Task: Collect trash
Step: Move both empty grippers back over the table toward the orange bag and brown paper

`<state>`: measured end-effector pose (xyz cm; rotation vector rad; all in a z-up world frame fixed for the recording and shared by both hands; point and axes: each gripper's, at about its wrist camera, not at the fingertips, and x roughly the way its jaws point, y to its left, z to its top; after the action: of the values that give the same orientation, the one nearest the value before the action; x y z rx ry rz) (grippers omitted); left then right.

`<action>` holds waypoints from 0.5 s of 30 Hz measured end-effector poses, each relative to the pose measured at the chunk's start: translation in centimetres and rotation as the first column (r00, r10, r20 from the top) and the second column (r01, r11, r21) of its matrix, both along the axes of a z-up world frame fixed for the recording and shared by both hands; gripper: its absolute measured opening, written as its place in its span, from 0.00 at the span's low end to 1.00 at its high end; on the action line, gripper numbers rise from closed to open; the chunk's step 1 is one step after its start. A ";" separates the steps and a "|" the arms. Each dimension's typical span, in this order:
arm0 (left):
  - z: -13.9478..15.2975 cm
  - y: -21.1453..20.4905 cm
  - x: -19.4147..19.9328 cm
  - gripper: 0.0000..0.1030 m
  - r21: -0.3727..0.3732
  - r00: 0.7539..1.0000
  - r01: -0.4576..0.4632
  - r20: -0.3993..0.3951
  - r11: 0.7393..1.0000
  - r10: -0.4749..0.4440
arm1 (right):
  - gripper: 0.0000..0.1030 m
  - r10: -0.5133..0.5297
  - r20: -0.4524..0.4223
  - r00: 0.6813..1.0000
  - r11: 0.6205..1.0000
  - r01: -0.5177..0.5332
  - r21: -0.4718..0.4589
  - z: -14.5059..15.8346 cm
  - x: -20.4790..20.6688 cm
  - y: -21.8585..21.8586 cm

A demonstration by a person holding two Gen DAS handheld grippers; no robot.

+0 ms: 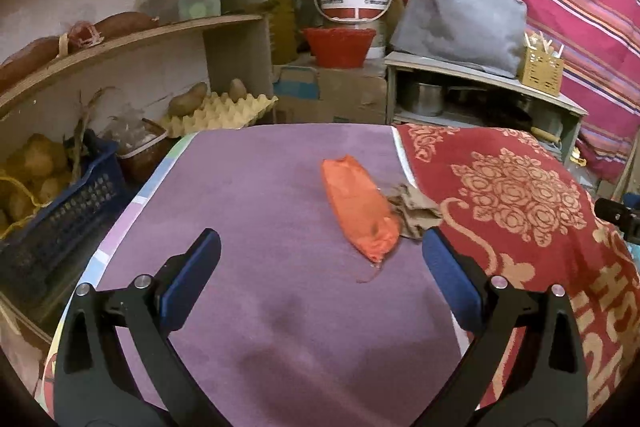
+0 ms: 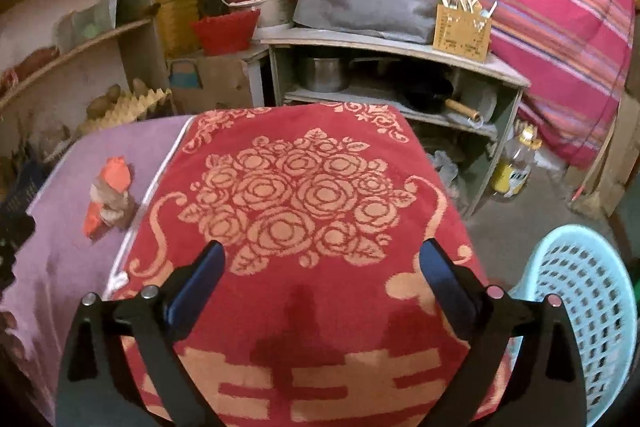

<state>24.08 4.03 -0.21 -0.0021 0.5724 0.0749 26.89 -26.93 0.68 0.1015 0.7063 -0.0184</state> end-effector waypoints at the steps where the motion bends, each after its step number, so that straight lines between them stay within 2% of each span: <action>1: 0.0 0.3 0.1 0.95 -0.011 1.000 -0.003 0.003 1.000 0.003 | 0.93 0.003 -0.003 1.000 1.000 -0.003 0.012 -0.1 0.1 0.1; 5: 0.1 1.4 -0.1 0.95 -0.025 0.994 -0.077 0.079 0.997 0.079 | 0.93 0.010 -0.019 1.000 1.000 -0.009 0.015 -0.6 1.0 1.4; 8: 0.1 2.0 0.4 0.95 0.001 0.994 -0.083 0.069 0.997 0.083 | 0.93 0.020 -0.008 1.000 1.000 -0.020 -0.004 -0.8 1.3 2.6; 11: -0.1 2.8 1.0 0.95 -0.017 0.995 -0.089 0.045 0.996 0.089 | 0.93 0.003 -0.004 1.000 0.999 -0.003 -0.052 -0.9 1.4 3.7; 15: -0.3 3.2 1.5 0.95 -0.004 0.996 -0.088 0.026 0.996 0.088 | 0.93 0.007 -0.009 1.000 1.000 -0.007 -0.021 -1.1 1.7 4.2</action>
<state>25.55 7.18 -0.50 -0.0309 0.5464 0.1598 28.61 -22.73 -0.44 0.0790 0.7150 -0.0191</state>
